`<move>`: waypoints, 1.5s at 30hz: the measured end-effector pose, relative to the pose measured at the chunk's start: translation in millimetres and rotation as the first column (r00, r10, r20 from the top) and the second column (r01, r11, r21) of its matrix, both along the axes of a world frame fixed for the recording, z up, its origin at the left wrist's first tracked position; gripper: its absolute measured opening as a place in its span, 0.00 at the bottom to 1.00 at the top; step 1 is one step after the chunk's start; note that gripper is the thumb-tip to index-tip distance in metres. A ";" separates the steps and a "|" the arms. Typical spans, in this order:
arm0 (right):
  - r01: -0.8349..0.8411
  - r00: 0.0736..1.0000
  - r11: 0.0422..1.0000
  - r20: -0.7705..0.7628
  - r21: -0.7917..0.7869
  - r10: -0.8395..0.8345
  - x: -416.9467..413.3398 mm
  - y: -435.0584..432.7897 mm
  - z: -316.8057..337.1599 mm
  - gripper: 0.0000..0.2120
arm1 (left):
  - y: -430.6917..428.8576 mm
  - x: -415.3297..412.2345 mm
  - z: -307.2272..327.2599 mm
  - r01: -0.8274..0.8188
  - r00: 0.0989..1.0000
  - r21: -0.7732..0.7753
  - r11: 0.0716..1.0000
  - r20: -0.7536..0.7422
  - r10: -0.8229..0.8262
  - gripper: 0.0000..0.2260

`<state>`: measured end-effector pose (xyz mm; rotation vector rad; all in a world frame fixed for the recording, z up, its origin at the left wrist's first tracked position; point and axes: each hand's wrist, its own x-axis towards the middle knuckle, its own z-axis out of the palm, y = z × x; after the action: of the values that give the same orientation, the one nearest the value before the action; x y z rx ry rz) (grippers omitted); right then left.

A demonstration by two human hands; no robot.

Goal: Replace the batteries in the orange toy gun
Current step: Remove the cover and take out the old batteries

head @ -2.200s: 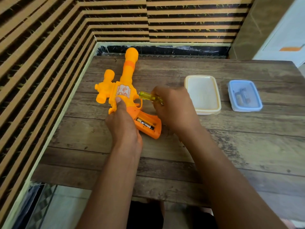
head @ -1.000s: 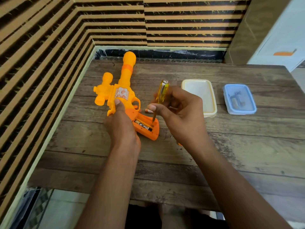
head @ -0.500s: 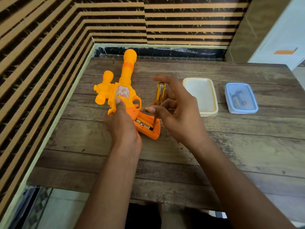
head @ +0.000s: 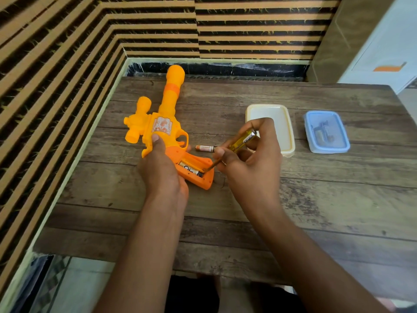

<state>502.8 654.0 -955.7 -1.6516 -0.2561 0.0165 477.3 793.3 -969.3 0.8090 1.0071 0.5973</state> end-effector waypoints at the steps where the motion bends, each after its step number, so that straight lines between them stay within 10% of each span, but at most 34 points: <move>1: 0.011 1.000 1.000 -0.011 0.015 -0.011 -0.7 0.6 0.3 0.22 | 0.6 -0.2 0.0 0.005 1.000 -0.007 1.000 0.006 -0.005 0.09; 16: -0.002 1.000 0.941 -0.011 0.339 0.006 -4.4 4.3 16.1 0.21 | 2.5 1.6 -4.1 0.011 1.000 -0.044 0.999 0.019 -0.010 0.15; 23: -0.273 0.878 0.959 0.386 -0.082 0.283 0.0 0.3 22.1 0.31 | 3.2 0.2 -6.7 0.032 0.999 -0.011 0.999 0.012 -0.032 0.18; 31: -0.354 0.712 0.830 0.450 -0.432 0.538 3.1 -4.1 20.3 0.22 | 5.0 0.4 -8.4 -0.004 1.000 -0.019 1.000 -0.011 0.004 0.17; 36: -0.204 0.732 0.565 0.259 -0.799 0.631 2.9 1.8 14.2 0.15 | 2.1 0.3 -2.8 -0.007 1.000 -0.021 1.000 0.006 0.007 0.16; 45: -0.078 0.760 0.757 0.452 -0.649 0.466 8.7 3.3 6.6 0.06 | 1.4 -0.7 2.0 -0.028 1.000 0.004 1.000 0.003 0.028 0.14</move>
<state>511.5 657.3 -949.1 -2.2073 -1.0976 -0.2151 476.6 794.6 -967.4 0.7989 1.0158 0.6245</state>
